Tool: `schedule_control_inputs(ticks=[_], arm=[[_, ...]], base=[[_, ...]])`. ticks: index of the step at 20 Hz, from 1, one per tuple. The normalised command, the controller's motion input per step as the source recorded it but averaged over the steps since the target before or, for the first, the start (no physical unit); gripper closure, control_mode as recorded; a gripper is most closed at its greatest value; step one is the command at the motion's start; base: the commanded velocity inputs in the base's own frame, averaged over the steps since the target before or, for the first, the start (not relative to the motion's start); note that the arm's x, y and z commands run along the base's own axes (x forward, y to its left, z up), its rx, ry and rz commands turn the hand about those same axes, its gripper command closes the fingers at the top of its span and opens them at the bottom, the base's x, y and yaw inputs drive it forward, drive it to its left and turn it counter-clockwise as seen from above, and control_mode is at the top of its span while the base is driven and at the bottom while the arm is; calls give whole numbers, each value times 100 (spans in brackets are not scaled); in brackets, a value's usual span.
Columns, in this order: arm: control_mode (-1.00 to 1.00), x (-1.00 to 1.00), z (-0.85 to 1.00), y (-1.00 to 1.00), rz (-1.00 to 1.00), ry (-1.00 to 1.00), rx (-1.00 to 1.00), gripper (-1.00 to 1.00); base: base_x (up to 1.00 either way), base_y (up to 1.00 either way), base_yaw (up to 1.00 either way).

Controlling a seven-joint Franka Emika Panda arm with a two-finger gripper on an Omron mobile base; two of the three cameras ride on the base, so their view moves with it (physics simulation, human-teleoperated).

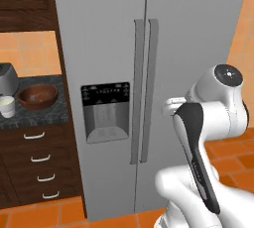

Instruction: Grab a lemon wedge from the fridge and one ice cube from the ice bowl, and put them in the glass of lemonade.

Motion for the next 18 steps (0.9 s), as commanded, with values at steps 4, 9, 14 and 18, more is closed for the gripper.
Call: schedule_control_inputs(ticks=[4, 9, 14, 18], arm=[[100, 0, 0, 0, 0, 0, 0, -100], [100, 0, 0, 0, 0, 0, 0, -100], [100, 0, 0, 0, 0, 0, 0, -100], [100, 0, 0, 0, 0, 0, 0, -100]], base=[[-44, 3, 0], [-15, 0, 0], [-21, 0, 0], [-41, 0, 0]])
